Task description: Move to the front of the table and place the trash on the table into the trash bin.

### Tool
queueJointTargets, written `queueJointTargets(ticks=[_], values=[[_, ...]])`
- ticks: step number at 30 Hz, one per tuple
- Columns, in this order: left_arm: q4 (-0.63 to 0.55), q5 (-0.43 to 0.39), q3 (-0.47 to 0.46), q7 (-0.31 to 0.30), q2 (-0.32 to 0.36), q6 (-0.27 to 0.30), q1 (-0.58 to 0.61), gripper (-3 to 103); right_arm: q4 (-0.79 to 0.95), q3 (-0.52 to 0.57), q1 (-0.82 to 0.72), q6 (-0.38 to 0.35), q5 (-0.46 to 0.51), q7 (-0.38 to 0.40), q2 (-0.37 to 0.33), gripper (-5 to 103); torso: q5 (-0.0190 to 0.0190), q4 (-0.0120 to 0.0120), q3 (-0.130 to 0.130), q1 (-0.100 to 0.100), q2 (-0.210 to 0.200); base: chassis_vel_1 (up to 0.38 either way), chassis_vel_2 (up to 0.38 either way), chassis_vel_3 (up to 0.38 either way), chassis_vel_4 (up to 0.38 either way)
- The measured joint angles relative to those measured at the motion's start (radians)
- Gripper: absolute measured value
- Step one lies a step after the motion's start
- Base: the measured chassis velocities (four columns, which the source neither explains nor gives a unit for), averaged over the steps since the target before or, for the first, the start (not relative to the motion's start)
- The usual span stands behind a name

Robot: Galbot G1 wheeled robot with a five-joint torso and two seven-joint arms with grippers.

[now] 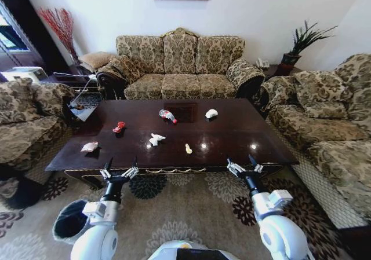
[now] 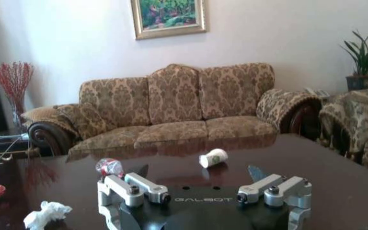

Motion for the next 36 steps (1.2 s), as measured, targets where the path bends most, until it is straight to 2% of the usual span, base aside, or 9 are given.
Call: queueJointTargets(ticks=[3,11,24,25,31,33,36], values=[[-0.029,-0.002,0.01,-0.003,-0.016,0.014,-0.004,100,0.018,0.005,-0.009,0.002,0.0,0.001,-0.009,100,0.0001,-0.0001,0.0,0.0,0.0,0.0,0.0,0.0,0.0],[-0.051,-0.006,0.007,0.005,-0.017,0.023,0.015,99,0.014,-0.011,0.006,0.013,0.001,0.011,-0.002,100,0.0003,0.0001,0.0,0.0,0.0,0.017,0.013,-0.021,-0.016],[-0.032,-0.016,-0.005,0.003,0.004,0.022,0.016,99,-0.008,-0.023,0.015,0.026,0.0,0.017,0.008,100,-0.0003,-0.0002,0.0,0.0,0.0,0.183,0.169,-0.177,-0.172],[-0.03,-0.018,-0.006,0.001,0.005,0.022,0.015,95,-0.012,-0.026,0.016,0.029,0.0,0.019,0.009,100,0.0,0.0001,0.0,0.0,0.0,0.157,0.156,-0.196,-0.118],[-0.021,-0.029,-0.015,-0.004,0.014,0.019,0.016,101,-0.027,-0.033,0.019,0.042,0.008,0.022,0.013,100,-0.0003,0.0002,0.0,0.0,0.0,0.074,0.074,-0.072,-0.065],[-0.015,-0.033,-0.016,-0.004,0.02,0.018,0.015,96,-0.037,-0.029,0.02,0.052,-0.008,-0.002,0.014,100,0.0007,0.0,0.0,0.0,0.0,-0.028,-0.015,0.017,0.009],[-0.008,-0.034,-0.013,-0.005,0.02,0.018,0.012,98,-0.044,-0.027,0.017,0.064,-0.04,-0.022,0.015,100,0.0006,-0.0003,0.0,0.0,0.0,-0.059,-0.042,0.032,0.017]])
